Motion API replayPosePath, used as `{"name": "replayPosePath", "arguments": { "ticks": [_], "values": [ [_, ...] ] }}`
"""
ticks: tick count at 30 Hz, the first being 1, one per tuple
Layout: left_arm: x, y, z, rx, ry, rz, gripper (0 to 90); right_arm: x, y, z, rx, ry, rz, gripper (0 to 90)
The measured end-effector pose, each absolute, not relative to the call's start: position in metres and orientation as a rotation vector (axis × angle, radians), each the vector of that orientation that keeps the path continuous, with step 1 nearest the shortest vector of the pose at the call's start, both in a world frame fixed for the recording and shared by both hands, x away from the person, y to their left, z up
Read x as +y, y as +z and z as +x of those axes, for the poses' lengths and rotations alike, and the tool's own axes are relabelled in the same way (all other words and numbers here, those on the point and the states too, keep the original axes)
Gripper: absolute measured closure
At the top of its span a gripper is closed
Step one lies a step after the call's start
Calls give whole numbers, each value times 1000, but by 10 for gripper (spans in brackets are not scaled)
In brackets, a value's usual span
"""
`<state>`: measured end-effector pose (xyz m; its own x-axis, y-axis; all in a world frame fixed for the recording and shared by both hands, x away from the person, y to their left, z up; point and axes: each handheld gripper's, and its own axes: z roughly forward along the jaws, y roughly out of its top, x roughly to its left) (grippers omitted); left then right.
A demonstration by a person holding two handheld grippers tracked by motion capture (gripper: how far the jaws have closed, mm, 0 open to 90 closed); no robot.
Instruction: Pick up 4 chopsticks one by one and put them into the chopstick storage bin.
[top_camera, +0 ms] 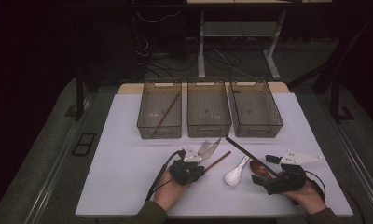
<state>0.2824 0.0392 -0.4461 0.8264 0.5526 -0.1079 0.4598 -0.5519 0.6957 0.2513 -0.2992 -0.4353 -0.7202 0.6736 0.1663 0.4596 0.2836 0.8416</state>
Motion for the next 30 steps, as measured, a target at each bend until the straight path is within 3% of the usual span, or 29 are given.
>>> {"name": "replayPosePath", "arguments": {
  "ticks": [30],
  "values": [
    [59,-414,290,670,70,2199,837,-299,-435,251,2336,1405,1045,6]
  ]
}}
